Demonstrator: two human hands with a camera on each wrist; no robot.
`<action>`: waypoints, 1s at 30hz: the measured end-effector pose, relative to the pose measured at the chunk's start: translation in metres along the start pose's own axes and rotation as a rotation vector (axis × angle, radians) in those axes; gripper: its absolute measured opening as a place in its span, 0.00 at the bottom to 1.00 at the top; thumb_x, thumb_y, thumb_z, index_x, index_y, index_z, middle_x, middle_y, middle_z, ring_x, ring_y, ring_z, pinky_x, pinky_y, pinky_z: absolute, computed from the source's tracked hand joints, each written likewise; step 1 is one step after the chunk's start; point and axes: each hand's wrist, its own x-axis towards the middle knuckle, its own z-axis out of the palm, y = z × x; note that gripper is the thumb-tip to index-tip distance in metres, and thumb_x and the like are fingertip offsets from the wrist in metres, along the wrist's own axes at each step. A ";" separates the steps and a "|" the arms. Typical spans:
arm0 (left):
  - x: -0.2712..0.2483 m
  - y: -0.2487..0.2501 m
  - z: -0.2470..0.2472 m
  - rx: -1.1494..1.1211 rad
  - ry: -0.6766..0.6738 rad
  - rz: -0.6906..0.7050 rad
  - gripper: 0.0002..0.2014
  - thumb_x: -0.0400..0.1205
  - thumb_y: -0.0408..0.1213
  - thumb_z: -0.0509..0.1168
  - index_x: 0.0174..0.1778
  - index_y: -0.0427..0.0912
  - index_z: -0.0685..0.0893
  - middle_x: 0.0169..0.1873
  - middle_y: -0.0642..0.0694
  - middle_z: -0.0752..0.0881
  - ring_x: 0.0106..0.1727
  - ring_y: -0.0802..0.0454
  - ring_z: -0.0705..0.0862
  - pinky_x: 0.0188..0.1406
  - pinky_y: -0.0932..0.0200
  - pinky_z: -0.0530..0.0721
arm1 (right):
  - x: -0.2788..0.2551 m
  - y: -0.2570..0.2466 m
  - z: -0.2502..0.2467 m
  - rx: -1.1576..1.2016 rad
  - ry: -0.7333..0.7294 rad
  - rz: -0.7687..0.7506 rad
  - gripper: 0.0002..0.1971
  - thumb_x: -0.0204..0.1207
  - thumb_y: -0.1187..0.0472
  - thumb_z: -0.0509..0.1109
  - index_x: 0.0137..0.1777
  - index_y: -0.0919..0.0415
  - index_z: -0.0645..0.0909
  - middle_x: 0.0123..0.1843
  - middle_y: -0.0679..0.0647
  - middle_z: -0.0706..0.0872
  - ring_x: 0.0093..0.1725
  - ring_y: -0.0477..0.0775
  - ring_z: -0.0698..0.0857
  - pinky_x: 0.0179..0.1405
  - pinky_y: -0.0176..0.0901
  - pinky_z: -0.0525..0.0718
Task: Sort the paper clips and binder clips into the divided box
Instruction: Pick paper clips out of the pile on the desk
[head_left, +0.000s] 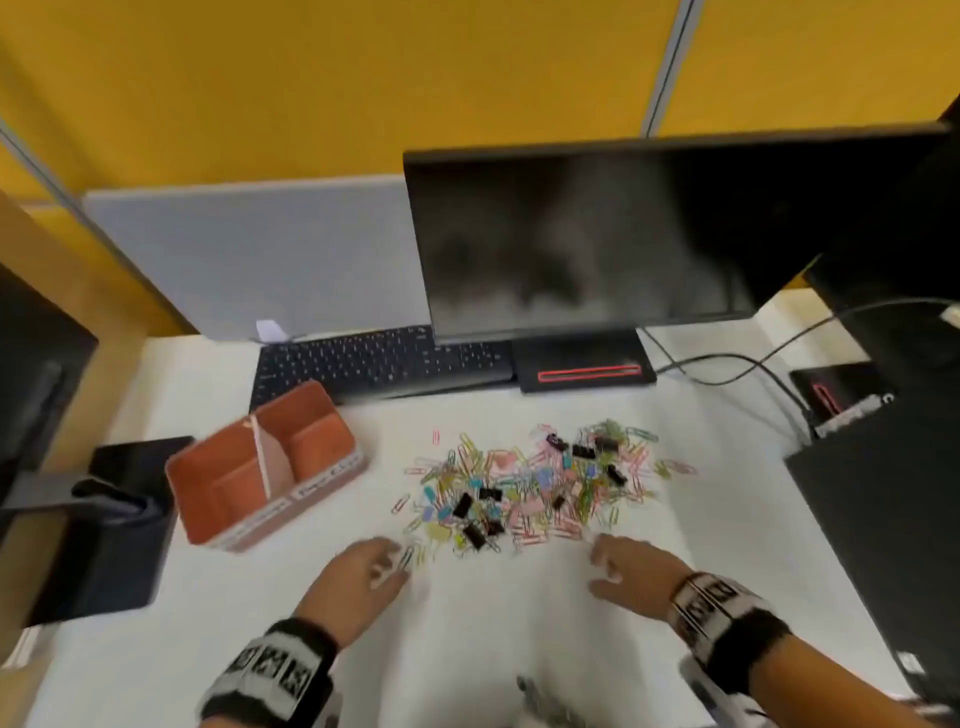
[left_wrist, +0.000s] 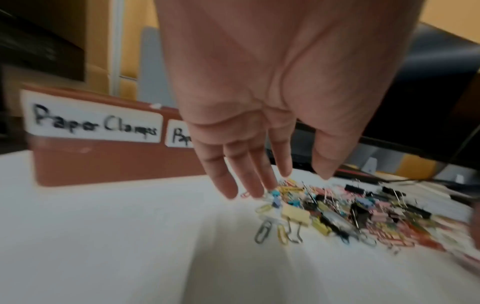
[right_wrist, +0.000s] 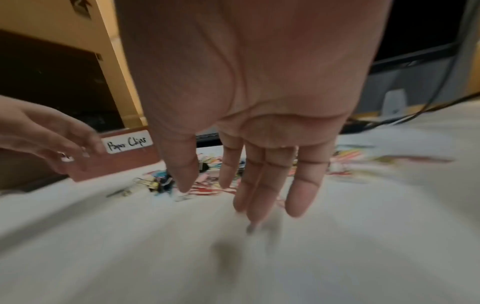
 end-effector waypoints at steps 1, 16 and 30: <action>0.010 0.002 0.006 -0.007 0.037 0.020 0.15 0.78 0.44 0.67 0.60 0.48 0.78 0.50 0.49 0.79 0.49 0.54 0.81 0.47 0.68 0.74 | 0.012 -0.011 0.001 0.064 0.004 -0.058 0.23 0.79 0.47 0.62 0.71 0.54 0.68 0.71 0.51 0.75 0.60 0.53 0.78 0.66 0.42 0.71; 0.062 -0.016 0.045 -0.144 0.168 -0.126 0.09 0.75 0.29 0.70 0.48 0.42 0.83 0.43 0.49 0.82 0.44 0.53 0.80 0.44 0.76 0.71 | 0.105 -0.040 0.011 0.253 0.367 -0.212 0.07 0.73 0.58 0.72 0.49 0.59 0.86 0.56 0.53 0.80 0.58 0.52 0.77 0.62 0.47 0.79; 0.069 -0.013 0.026 -0.139 0.193 -0.045 0.13 0.76 0.33 0.69 0.32 0.53 0.75 0.33 0.56 0.79 0.36 0.62 0.78 0.35 0.72 0.71 | 0.099 -0.034 0.003 0.295 0.231 -0.194 0.02 0.75 0.59 0.70 0.42 0.55 0.81 0.40 0.49 0.84 0.41 0.48 0.80 0.40 0.35 0.77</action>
